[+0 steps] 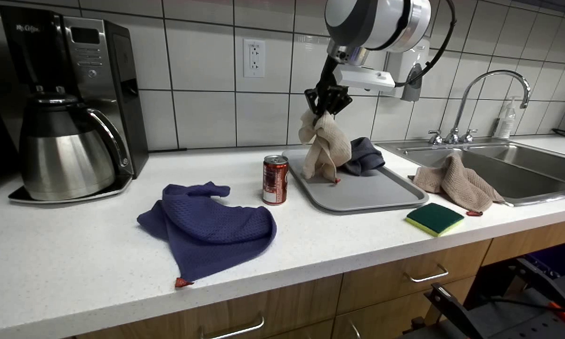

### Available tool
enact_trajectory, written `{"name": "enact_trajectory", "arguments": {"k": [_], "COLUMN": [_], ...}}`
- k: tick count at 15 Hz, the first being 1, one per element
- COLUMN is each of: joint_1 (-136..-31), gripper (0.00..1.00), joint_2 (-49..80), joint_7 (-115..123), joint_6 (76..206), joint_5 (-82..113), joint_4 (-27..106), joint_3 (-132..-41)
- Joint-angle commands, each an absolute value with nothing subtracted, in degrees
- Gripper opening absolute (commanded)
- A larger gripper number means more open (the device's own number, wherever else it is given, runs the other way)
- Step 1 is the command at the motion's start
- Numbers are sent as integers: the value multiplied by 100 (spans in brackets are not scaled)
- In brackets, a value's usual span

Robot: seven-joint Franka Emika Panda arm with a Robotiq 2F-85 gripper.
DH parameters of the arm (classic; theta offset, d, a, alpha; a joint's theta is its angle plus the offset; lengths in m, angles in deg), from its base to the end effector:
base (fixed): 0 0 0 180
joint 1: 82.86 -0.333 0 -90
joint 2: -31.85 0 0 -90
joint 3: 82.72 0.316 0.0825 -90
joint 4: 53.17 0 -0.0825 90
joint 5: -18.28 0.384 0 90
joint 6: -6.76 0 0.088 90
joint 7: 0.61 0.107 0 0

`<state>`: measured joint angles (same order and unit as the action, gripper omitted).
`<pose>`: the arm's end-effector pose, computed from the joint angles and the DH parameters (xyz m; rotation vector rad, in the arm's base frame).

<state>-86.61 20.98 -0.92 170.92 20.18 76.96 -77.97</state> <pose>0.5635 0.0817 0.3178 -3.0154 -0.1797 -0.6147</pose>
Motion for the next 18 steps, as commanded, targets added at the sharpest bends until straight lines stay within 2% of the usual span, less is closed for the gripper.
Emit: {"name": "enact_trajectory", "arguments": {"k": [1,18], "joint_1": [-8682,-8654], "gripper": [2,2], "joint_2": [2368,1820], "joint_7": [-232,-572], "joint_6": [17243,17511], "joint_5": [2051,2432], "joint_4": [7921,7318], "joint_3": [-7703,-7405]}}
